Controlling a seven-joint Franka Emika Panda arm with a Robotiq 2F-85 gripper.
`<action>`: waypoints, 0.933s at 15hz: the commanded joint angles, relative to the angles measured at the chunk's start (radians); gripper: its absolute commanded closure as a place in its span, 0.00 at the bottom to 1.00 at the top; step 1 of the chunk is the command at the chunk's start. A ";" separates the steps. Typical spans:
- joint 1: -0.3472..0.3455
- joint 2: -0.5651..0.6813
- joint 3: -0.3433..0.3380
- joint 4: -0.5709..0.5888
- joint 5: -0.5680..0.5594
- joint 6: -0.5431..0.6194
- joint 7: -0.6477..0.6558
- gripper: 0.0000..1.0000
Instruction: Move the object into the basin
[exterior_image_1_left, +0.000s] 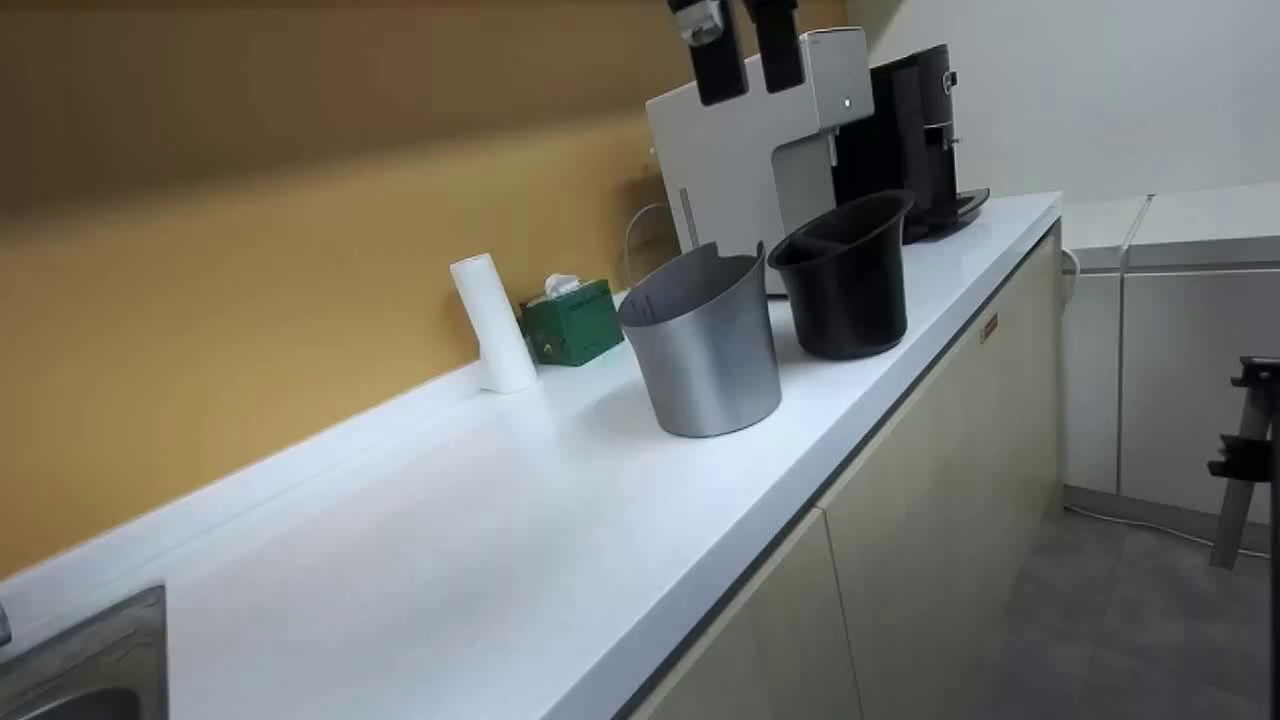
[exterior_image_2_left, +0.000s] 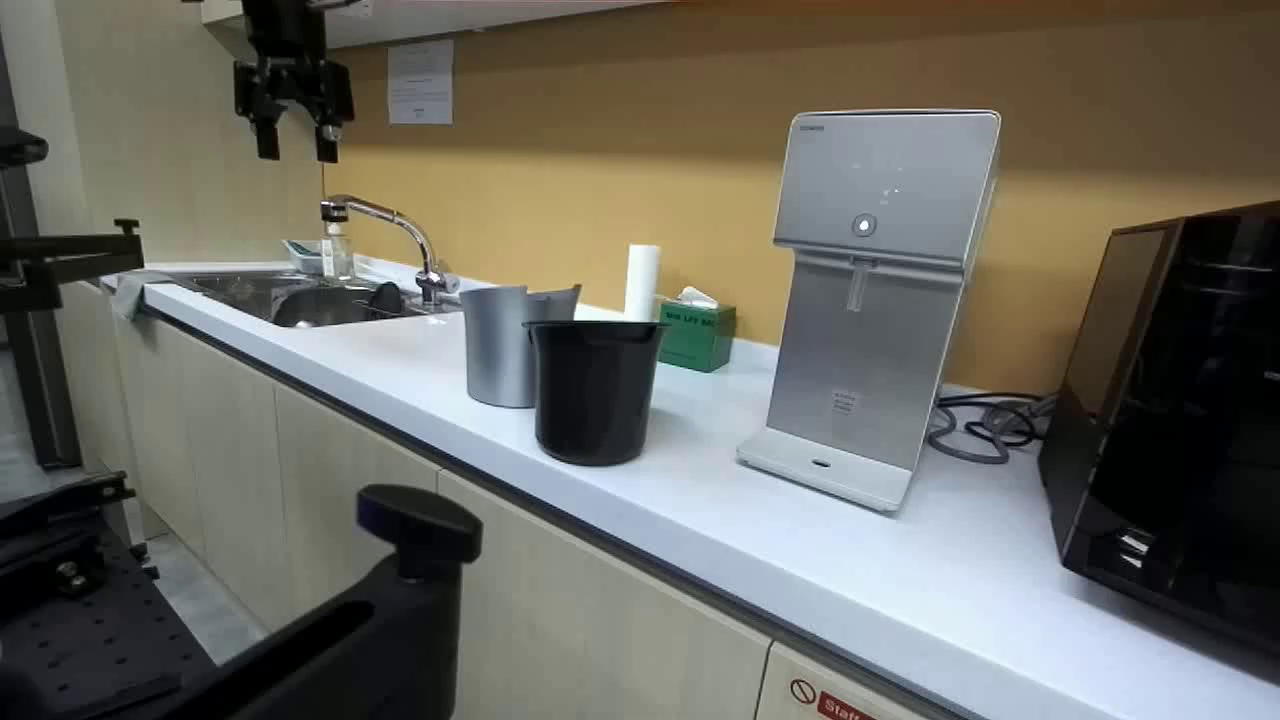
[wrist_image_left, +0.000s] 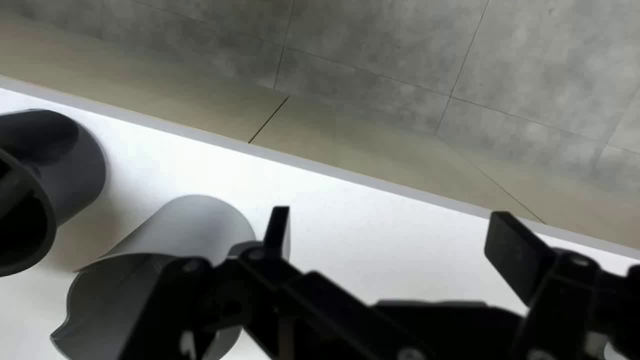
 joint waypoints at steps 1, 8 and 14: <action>0.011 0.003 -0.009 0.002 -0.005 -0.001 0.004 0.00; 0.011 0.003 -0.008 0.002 -0.005 0.000 0.004 0.00; -0.012 0.005 0.009 0.007 -0.049 0.003 0.052 0.00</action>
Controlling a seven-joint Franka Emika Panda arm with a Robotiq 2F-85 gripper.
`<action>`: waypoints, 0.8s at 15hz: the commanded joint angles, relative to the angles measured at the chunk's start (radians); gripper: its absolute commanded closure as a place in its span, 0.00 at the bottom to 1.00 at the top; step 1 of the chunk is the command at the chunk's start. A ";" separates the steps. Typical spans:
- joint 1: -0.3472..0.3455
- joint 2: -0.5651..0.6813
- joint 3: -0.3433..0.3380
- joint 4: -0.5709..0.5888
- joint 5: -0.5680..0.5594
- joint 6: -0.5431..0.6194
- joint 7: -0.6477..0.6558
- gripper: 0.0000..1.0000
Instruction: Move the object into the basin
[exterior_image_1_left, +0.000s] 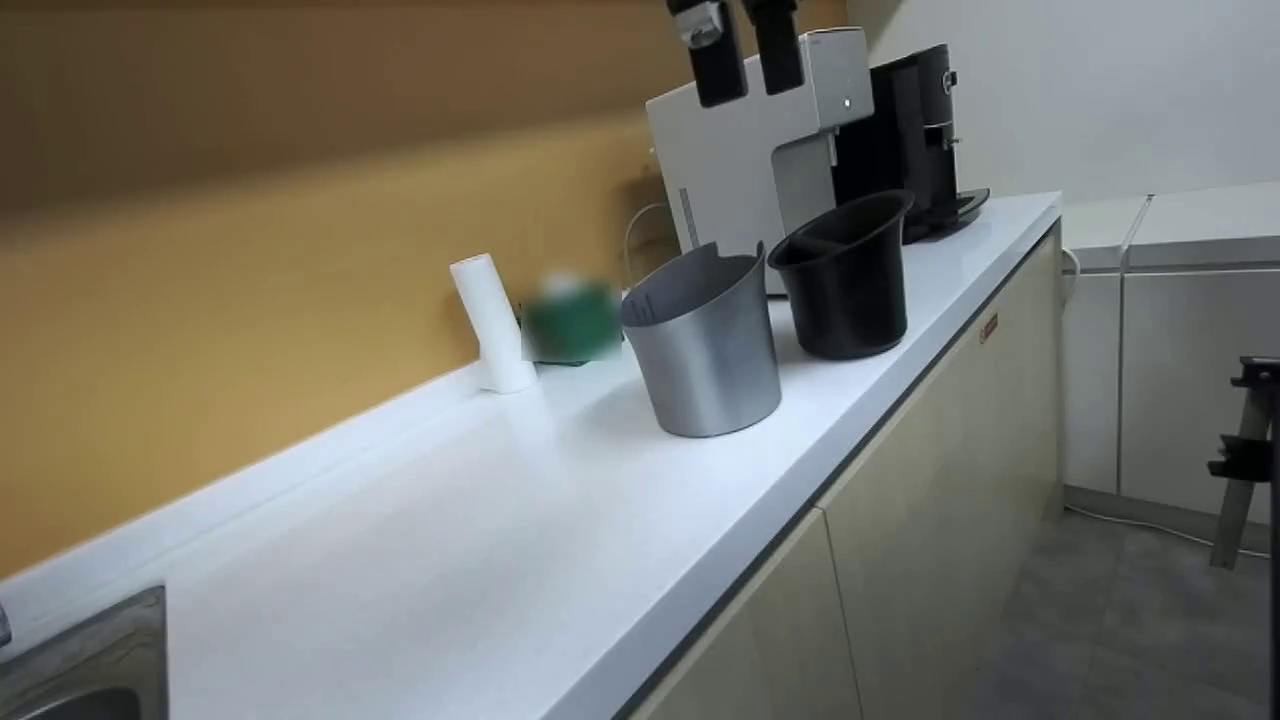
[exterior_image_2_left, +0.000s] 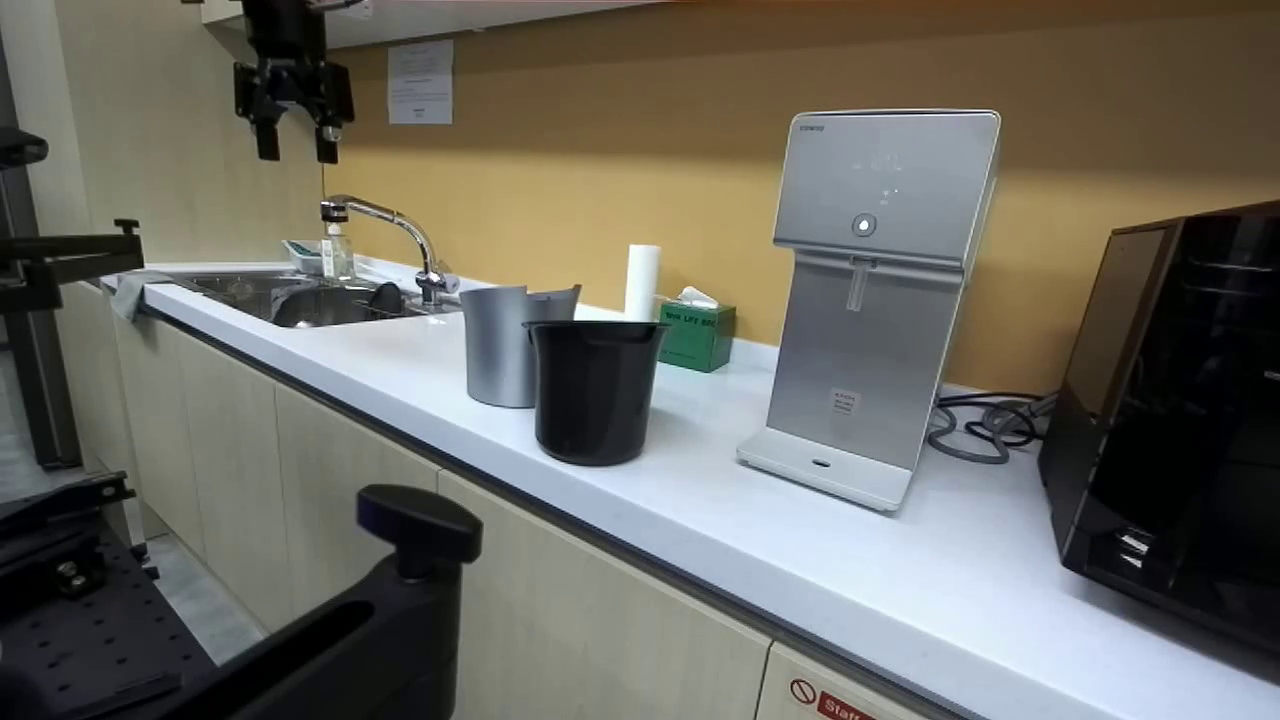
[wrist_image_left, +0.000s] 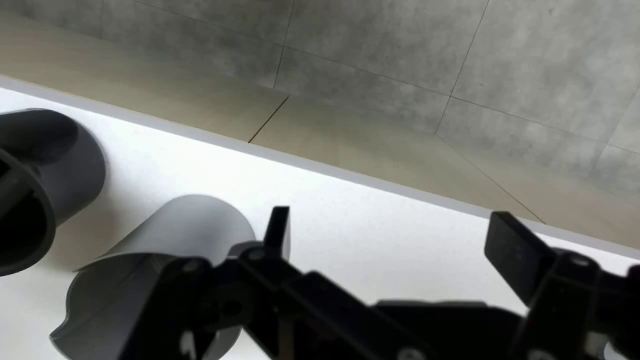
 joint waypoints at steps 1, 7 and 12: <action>-0.026 0.002 0.014 0.008 -0.071 0.010 0.086 0.00; -0.151 0.015 0.001 0.027 -0.251 0.068 0.278 0.00; -0.247 0.039 -0.048 0.062 -0.269 0.023 0.387 0.00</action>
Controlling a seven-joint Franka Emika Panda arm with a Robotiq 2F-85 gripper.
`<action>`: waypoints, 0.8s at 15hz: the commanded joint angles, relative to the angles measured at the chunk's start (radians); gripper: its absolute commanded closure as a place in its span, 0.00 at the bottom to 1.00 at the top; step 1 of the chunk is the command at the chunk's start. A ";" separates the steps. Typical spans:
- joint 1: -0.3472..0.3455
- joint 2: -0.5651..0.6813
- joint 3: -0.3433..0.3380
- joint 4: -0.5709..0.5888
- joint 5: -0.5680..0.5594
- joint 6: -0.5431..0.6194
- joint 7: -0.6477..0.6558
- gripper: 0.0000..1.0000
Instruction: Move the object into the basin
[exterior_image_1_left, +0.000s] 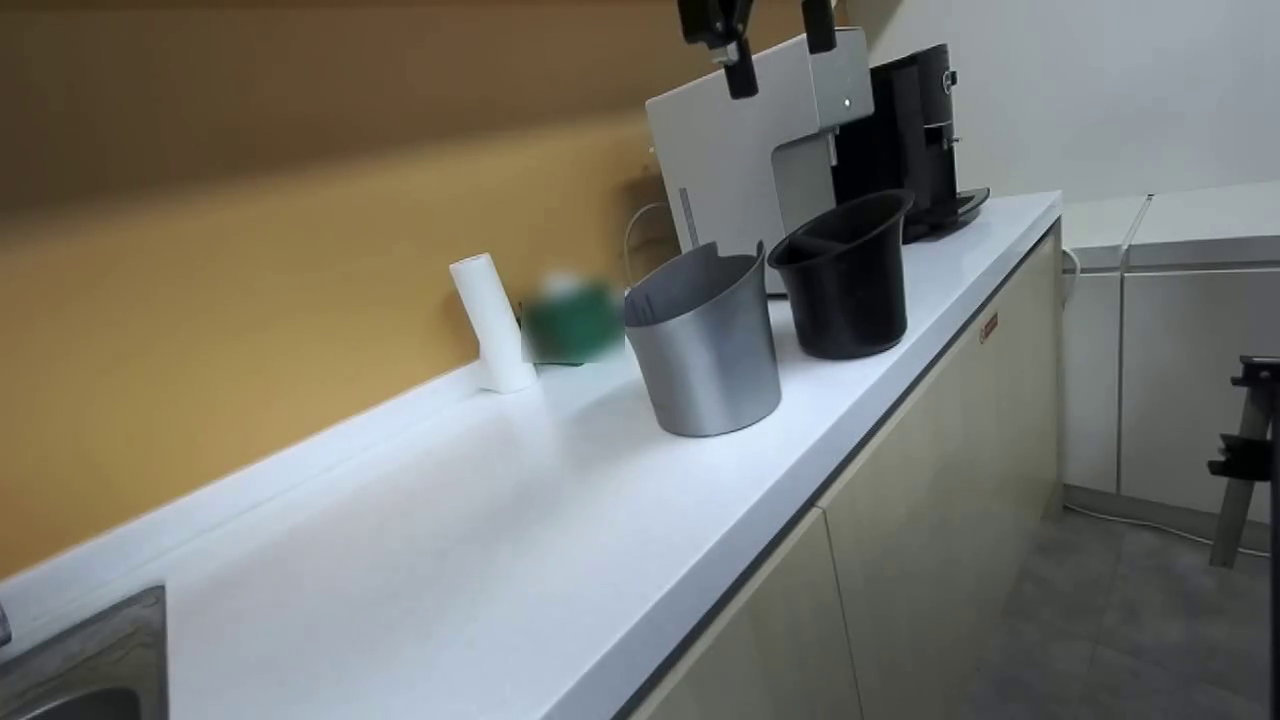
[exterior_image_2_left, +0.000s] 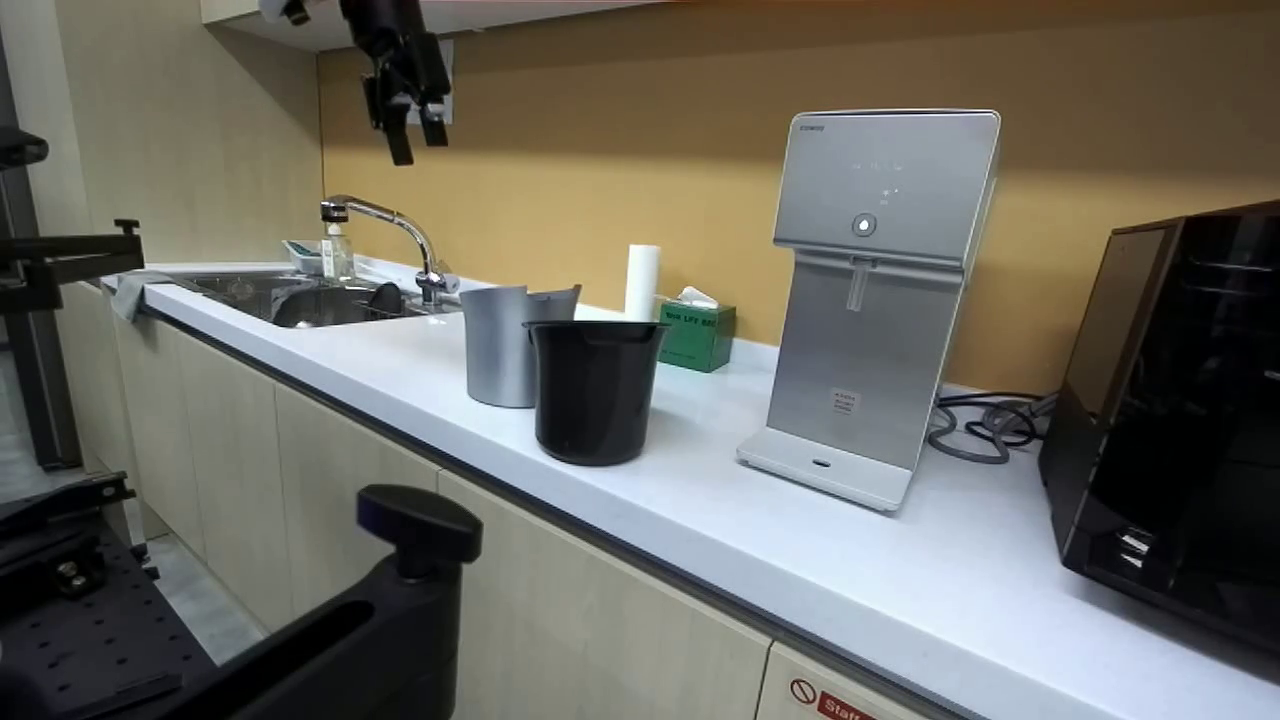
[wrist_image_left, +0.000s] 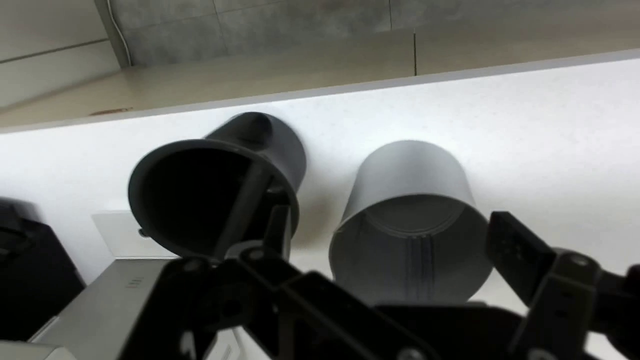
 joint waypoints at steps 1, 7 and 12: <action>-0.045 0.036 -0.038 0.051 0.002 -0.053 0.108 0.00; -0.044 0.028 -0.107 0.014 0.105 -0.036 0.061 0.00; -0.095 0.049 -0.046 0.010 0.004 0.052 0.291 0.00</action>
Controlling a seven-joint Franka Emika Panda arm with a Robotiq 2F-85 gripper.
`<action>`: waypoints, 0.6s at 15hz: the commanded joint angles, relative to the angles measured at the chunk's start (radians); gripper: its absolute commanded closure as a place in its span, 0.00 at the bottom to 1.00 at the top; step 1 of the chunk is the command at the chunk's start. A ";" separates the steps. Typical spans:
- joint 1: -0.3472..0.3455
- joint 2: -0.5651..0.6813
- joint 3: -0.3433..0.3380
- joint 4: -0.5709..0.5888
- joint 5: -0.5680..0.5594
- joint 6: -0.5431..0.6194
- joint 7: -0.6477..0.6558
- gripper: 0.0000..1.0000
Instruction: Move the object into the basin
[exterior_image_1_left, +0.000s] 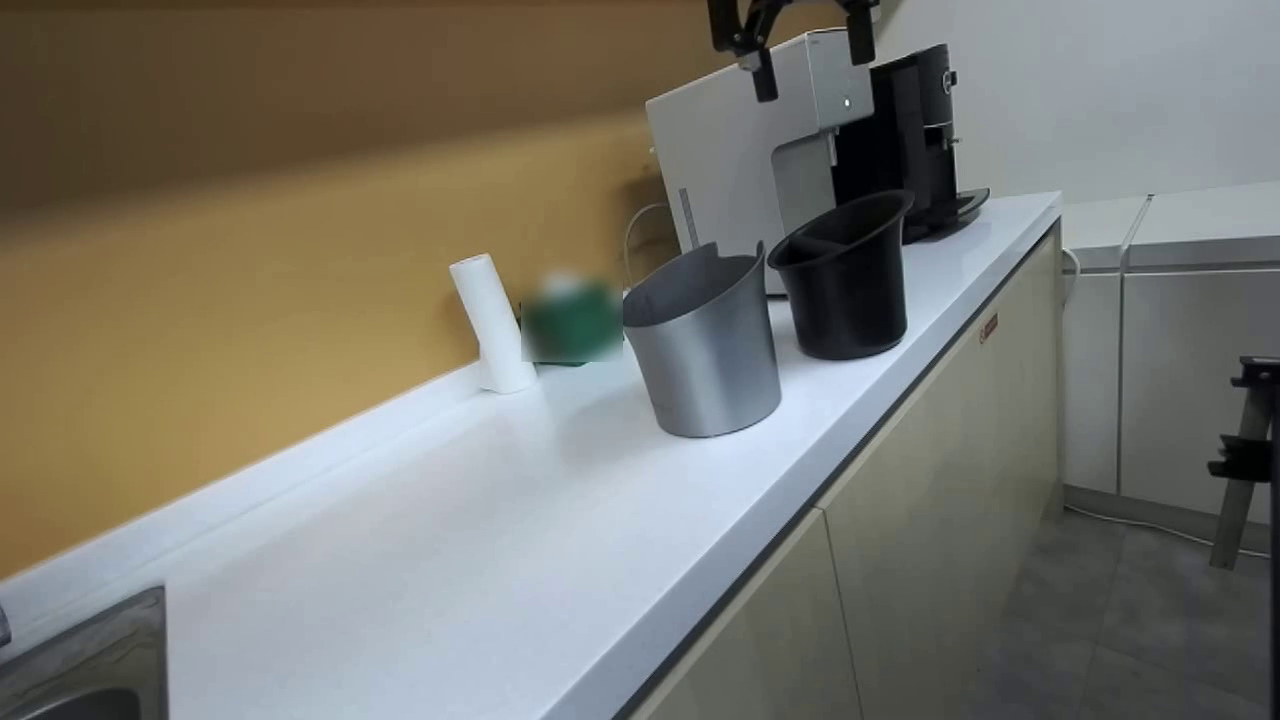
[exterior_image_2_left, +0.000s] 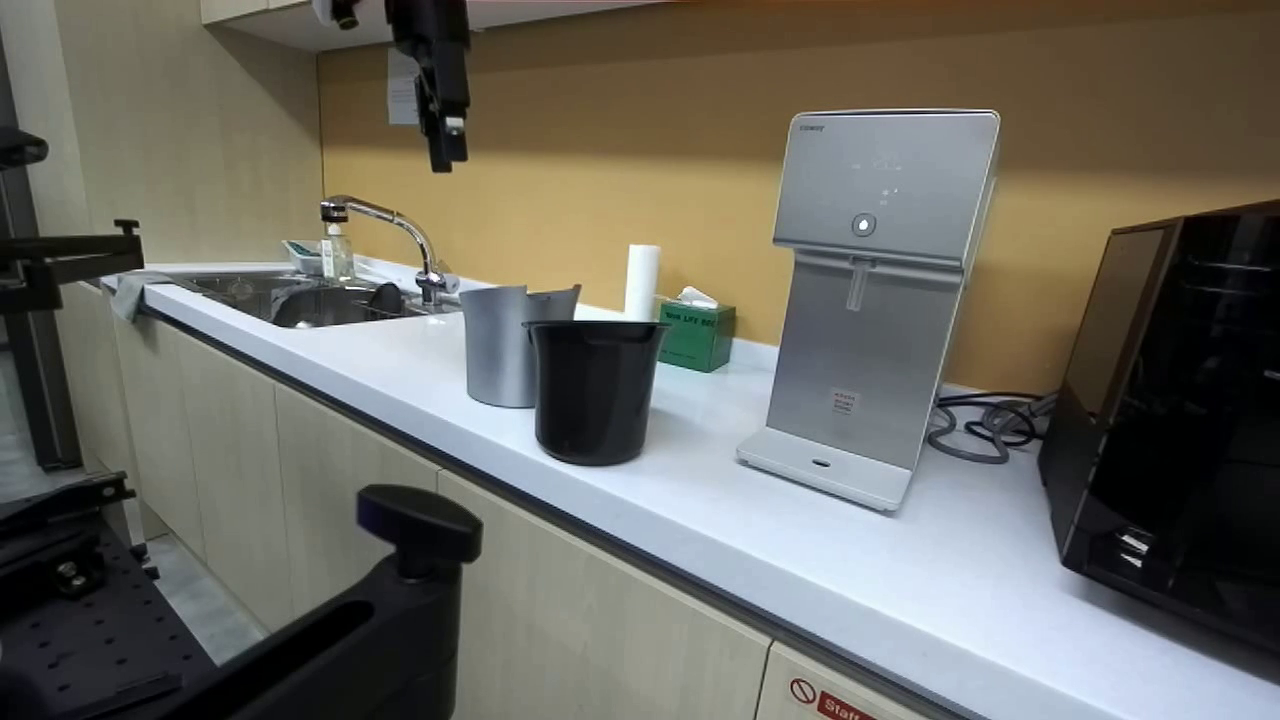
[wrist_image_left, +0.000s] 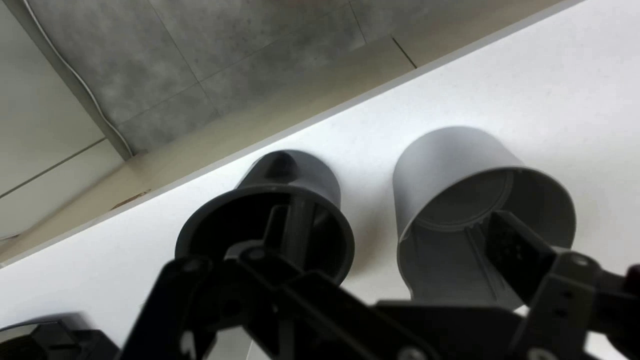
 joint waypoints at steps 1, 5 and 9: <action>-0.041 0.031 0.040 0.004 -0.091 0.078 0.198 0.00; -0.081 0.091 0.046 0.015 -0.211 0.137 0.404 0.00; -0.103 0.143 0.023 0.032 -0.295 0.120 0.594 0.00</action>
